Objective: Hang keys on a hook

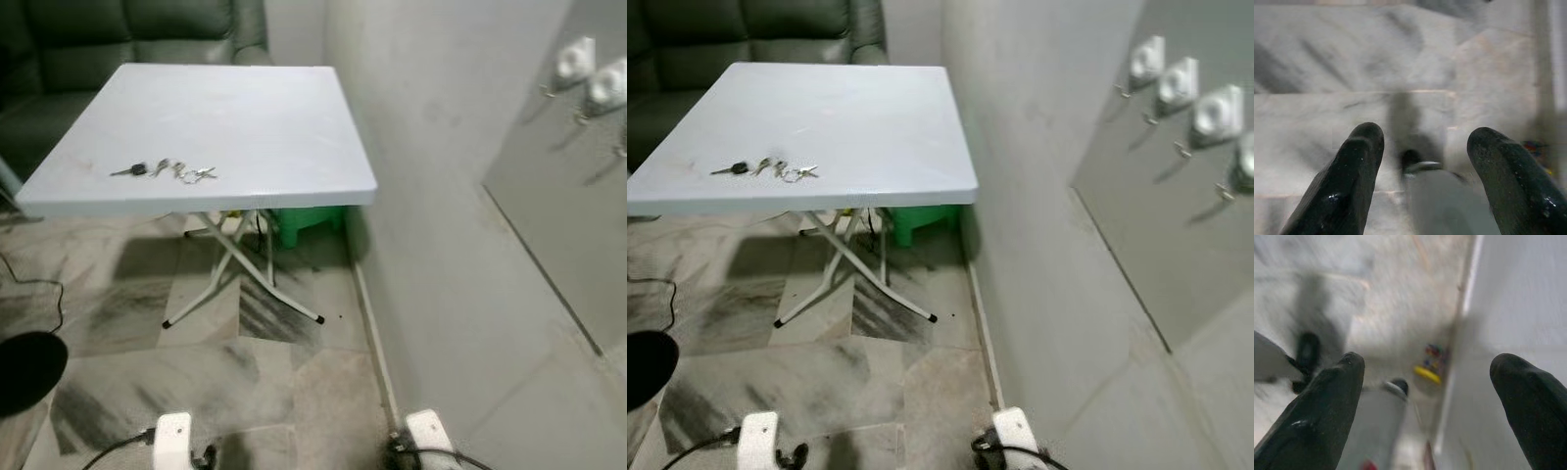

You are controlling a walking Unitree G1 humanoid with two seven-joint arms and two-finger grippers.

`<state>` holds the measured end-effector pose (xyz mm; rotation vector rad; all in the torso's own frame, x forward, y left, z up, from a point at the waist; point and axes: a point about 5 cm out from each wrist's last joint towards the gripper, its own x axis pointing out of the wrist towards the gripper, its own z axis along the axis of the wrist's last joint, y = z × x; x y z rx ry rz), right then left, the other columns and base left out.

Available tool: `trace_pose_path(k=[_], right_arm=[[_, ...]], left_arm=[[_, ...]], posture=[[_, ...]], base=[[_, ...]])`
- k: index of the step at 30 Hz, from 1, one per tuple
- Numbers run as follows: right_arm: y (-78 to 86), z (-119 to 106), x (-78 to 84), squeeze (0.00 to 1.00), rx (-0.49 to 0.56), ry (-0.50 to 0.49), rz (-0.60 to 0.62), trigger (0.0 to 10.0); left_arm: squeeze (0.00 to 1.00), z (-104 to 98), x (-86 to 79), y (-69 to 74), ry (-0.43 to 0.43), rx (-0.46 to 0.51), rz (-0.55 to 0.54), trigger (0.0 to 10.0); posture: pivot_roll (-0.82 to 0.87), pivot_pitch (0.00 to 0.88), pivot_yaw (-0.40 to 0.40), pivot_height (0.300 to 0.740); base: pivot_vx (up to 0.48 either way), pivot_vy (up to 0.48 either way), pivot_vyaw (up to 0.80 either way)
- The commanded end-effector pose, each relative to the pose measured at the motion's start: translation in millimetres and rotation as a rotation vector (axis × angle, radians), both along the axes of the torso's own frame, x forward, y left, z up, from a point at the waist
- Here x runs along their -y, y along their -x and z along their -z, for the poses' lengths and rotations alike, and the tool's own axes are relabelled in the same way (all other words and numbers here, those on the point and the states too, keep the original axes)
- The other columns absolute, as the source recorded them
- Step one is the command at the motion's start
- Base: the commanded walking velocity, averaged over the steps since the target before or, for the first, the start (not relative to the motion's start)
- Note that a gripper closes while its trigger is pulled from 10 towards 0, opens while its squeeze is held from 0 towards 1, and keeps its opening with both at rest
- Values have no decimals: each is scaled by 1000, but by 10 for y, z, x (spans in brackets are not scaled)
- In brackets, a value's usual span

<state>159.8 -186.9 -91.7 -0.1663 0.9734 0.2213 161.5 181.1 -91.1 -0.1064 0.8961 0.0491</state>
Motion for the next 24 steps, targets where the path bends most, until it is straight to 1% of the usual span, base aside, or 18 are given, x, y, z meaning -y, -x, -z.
trace_pose_path(k=[1,24], right_arm=[[-84,-26,-87,0,25,-19,1,10000],[-75,-25,-70,0,24,-25,10,10000]], left_arm=[[0,12,-106,55,-25,-19,-16,10000],[0,4,-79,27,-18,-10,-21,10000]], posture=[[-111,0,-34,724],[-111,0,-41,724]], base=[[0,341,0],[0,344,0]])
